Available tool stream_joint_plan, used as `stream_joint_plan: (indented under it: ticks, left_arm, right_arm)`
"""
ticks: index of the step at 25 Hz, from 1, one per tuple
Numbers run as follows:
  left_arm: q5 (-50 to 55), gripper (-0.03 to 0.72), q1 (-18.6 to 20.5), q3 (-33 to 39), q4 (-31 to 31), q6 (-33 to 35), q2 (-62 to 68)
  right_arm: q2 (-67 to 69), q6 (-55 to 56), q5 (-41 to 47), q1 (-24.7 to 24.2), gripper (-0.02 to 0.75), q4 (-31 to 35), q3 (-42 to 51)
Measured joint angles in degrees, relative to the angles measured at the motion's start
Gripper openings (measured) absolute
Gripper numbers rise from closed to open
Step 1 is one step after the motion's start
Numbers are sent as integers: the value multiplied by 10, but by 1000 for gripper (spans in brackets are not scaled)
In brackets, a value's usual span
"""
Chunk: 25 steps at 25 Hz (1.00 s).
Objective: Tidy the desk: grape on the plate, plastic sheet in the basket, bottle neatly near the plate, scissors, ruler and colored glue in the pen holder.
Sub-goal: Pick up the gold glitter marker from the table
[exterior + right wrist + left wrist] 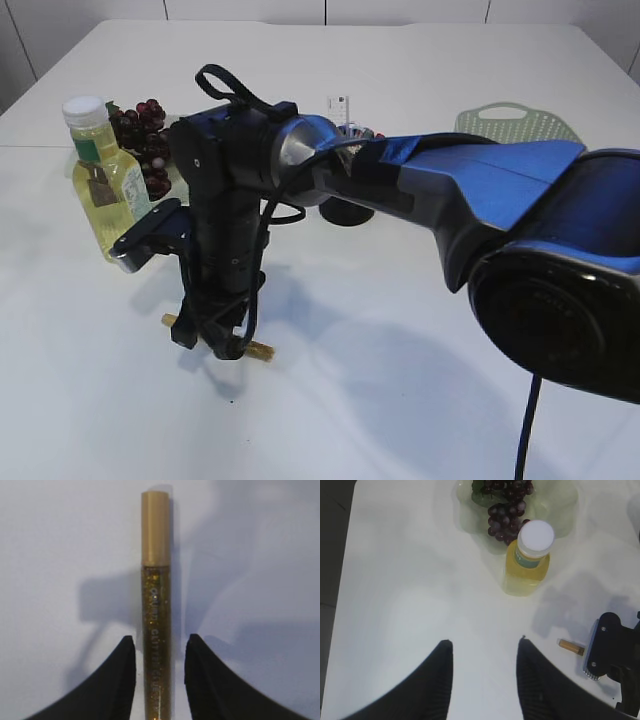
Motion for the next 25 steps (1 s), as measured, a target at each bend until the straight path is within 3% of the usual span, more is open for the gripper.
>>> stream_joint_plan:
  ticks: [25]
  left_arm:
    - [0, 303, 0, 0, 0, 8, 0]
  right_arm:
    - [12, -1, 0, 0, 280, 1, -2]
